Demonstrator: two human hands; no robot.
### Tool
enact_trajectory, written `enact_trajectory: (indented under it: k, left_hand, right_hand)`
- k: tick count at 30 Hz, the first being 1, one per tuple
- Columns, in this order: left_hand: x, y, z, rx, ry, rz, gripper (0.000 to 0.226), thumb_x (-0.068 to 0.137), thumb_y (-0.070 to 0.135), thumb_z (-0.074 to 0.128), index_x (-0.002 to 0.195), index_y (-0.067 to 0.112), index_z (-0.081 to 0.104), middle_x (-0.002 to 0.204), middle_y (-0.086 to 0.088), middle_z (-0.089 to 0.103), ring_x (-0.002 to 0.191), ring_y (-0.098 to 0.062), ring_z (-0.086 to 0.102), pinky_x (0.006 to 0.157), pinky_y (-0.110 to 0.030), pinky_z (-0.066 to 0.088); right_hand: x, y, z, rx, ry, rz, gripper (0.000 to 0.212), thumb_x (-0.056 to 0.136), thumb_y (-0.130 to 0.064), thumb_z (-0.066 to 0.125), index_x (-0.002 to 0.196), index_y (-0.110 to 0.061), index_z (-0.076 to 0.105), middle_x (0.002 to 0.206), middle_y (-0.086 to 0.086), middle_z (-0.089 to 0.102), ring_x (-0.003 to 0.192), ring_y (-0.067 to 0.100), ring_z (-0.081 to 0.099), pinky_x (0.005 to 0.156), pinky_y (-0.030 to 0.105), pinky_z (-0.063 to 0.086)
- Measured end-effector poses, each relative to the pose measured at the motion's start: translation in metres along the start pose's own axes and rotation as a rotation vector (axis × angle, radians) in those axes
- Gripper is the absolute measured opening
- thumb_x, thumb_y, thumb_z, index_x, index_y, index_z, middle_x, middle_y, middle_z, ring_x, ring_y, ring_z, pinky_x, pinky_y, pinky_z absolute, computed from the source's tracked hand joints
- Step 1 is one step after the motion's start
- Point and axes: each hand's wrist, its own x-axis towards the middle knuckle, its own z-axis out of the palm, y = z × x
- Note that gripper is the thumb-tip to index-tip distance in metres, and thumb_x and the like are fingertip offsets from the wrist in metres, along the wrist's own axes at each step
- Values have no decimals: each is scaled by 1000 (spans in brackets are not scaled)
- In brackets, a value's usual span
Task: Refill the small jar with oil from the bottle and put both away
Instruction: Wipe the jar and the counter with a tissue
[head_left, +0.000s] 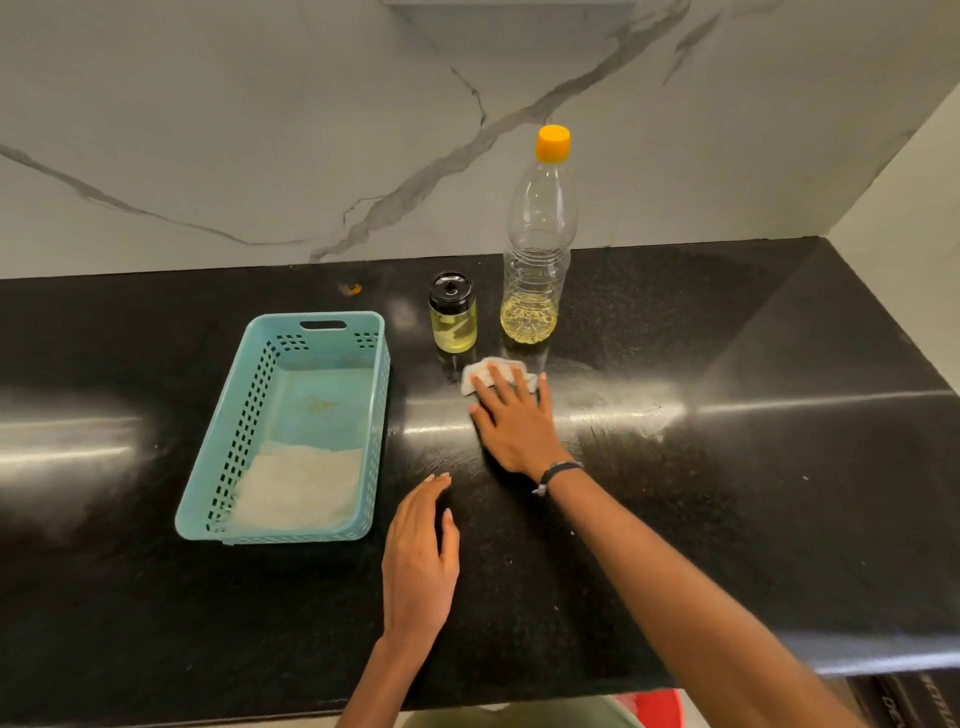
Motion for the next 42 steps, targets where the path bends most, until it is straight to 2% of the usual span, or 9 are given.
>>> enact_trajectory:
  k: [4,8,16,19,25,29,32,37,42]
  left_hand:
    - [-10,-5,-9,11,13,-30,39,89,6,60,128,10,56,129,0,59,123,-9,51,106,-22,37]
    - [-18,-10,-21,-36,13,-43,39,91,8,58,129,15,55,129,9,55,123,-3,48,107,-13,32]
    - [-28,-16,-25,-65,-13,-26,38,91,9,58,128,15,56,129,4,58,123,-3,50,104,-23,39]
    - [-32,-16,-26,-66,-13,-14,38,91,9,59,128,15,57,129,4,58,122,-2,49,104,-22,38]
    - [-45,-18,-31,-84,-47,52,38,90,6,60,127,14,56,126,2,60,119,-8,53,102,-26,42]
    - [-56,-22,-40,-68,-47,96,38,89,7,61,126,15,57,124,2,61,118,-7,54,100,-26,45]
    - [-64,-27,-45,-70,-61,115,38,89,9,61,127,15,56,124,3,61,117,-6,54,100,-23,44]
    - [-83,-39,-58,-79,-50,125,35,94,11,56,128,17,56,126,5,60,120,-3,51,103,-20,41]
    - [-97,-54,-74,-58,-46,110,38,97,28,42,132,17,53,132,6,56,124,-5,48,105,-21,37]
  right_hand:
    - [-32,-42,19,-20,-34,-250,55,97,-50,11,150,-36,16,160,-6,7,147,23,-5,114,48,-15]
    - [-89,-19,24,-30,-16,-366,48,100,-51,16,146,-42,10,157,-15,8,146,15,-7,115,44,-12]
    - [-128,58,-1,-89,32,147,65,85,-62,-18,145,-44,-2,157,-16,-4,145,13,-13,116,45,-14]
    - [-157,26,12,-34,35,132,65,87,-62,-11,147,-41,3,157,-15,-3,146,16,-13,115,45,-14]
    - [-184,-51,44,-40,45,-121,48,100,-51,22,145,-37,30,154,-10,27,145,20,19,113,48,6]
    - [-224,-28,46,-108,85,-187,46,100,-50,25,143,-39,35,152,-11,32,143,15,25,113,47,14]
    - [-246,6,39,-110,151,-44,48,100,-49,20,141,-35,40,149,-9,38,141,14,29,114,48,16]
    - [-213,-9,39,-50,107,205,55,97,-53,12,144,-33,32,151,-5,35,143,23,22,114,48,4]
    - [-192,-79,53,-19,80,-7,56,97,-53,17,146,-31,31,155,-5,25,146,23,14,114,49,-3]
